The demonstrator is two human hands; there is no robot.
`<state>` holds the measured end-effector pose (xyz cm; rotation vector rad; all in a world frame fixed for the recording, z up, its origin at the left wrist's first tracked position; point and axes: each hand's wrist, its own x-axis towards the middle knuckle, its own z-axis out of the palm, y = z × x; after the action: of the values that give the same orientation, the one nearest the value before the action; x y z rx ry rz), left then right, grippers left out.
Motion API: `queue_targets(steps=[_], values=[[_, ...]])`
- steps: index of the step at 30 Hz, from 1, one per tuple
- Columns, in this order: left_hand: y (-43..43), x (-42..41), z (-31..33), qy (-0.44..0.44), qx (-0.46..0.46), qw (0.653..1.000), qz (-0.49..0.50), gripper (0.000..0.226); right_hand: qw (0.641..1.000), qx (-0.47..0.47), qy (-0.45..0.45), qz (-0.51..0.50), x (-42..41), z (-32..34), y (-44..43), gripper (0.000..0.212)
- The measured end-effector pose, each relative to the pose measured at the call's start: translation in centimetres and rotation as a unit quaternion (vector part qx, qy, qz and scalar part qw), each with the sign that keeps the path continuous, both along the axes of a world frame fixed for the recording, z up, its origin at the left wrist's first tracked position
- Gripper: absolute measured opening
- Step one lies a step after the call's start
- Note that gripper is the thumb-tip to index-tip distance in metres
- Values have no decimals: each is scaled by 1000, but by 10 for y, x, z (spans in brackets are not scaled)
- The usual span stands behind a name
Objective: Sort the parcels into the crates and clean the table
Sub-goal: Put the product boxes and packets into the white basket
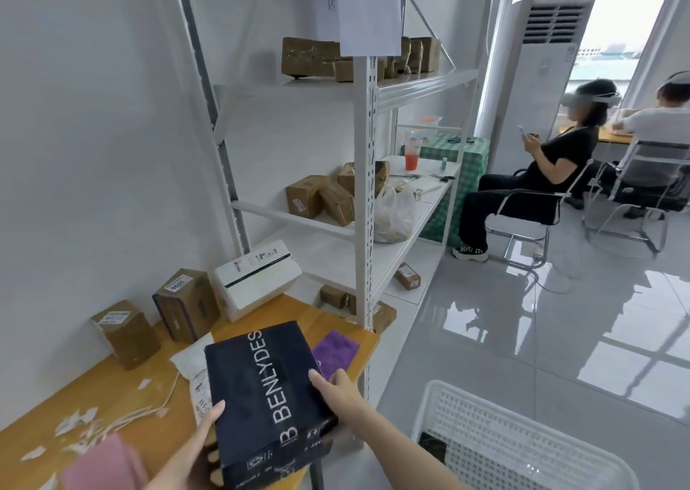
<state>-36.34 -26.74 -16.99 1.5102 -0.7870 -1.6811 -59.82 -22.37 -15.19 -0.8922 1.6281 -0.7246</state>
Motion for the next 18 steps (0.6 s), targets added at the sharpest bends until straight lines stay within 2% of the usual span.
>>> queue_targets(steps=[3,5,8,10,12,14,18], values=[[18,-30,41,1,76,993,-95,28,997,-14,-47,-64,-25,1,1,72],[15,-45,44,3,45,989,-142,31,991,-34,-69,-112,-47,0,13,62],[8,-93,44,-47,-2,973,-228,71,983,-49,-111,-135,-84,-7,39,37],[9,-131,39,-48,-13,962,-270,89,974,-54,-131,-176,-113,-15,58,35],[9,-162,30,-23,-16,962,-270,102,963,-69,-151,-214,-140,-23,71,37],[11,-203,11,4,8,966,-259,91,954,-72,-167,-240,-175,-33,87,37],[30,-280,-21,-14,0,979,-202,38,950,-61,-173,-251,-234,-49,114,40]])
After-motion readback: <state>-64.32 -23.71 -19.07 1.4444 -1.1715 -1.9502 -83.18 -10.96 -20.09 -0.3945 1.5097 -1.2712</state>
